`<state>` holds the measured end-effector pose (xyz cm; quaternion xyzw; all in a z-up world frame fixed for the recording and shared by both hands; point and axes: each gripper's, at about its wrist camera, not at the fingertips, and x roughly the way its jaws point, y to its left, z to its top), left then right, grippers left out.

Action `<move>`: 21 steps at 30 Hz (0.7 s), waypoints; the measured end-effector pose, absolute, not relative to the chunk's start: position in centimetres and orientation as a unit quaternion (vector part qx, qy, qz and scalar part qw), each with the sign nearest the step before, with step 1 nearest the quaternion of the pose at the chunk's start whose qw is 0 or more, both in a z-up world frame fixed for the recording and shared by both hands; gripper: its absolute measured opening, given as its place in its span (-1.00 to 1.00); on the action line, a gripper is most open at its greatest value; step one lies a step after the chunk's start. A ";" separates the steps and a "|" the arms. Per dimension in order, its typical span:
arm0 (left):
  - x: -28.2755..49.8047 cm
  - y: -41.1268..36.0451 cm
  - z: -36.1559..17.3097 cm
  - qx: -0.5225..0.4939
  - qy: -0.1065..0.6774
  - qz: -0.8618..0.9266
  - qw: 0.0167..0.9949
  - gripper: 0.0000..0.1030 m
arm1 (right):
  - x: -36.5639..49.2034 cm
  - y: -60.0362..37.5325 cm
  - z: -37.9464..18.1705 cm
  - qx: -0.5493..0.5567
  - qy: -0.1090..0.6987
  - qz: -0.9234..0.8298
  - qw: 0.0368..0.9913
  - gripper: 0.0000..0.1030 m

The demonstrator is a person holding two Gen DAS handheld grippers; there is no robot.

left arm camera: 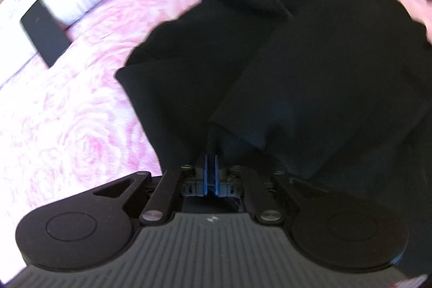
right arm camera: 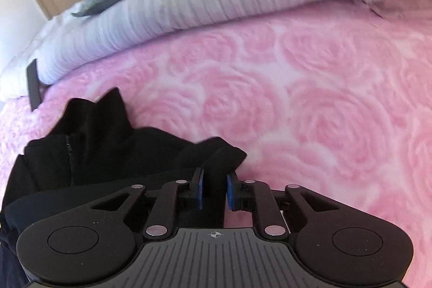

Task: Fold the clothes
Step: 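Grasp the hoodie side edge with the left tool and fold it toward the zipper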

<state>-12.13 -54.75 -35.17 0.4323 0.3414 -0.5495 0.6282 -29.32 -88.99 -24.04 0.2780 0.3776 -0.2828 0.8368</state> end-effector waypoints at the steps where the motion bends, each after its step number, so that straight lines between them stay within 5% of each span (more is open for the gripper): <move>1: -12.2 -54.5 -35.1 0.432 0.343 -0.550 0.627 -0.94 | -30.1 -88.4 -23.4 0.273 0.366 -0.300 0.838 -0.12; 3: -11.9 -54.2 -34.7 0.428 0.349 -0.549 0.627 -0.93 | -32.2 -86.7 -22.2 0.266 0.345 -0.330 0.838 0.19; 7: -11.2 -53.5 -33.3 0.413 0.351 -0.546 0.639 -0.90 | -36.1 -81.3 -20.5 0.227 0.358 -0.344 0.838 0.20; 13: -11.3 -53.8 -32.5 0.406 0.345 -0.559 0.635 -0.89 | -37.7 -70.5 -23.4 -0.031 0.470 -0.234 0.850 0.20; 21: -12.5 -54.6 -35.1 0.456 0.334 -0.566 0.600 -0.84 | -34.1 -70.5 -26.3 -0.160 0.415 -0.302 0.843 0.19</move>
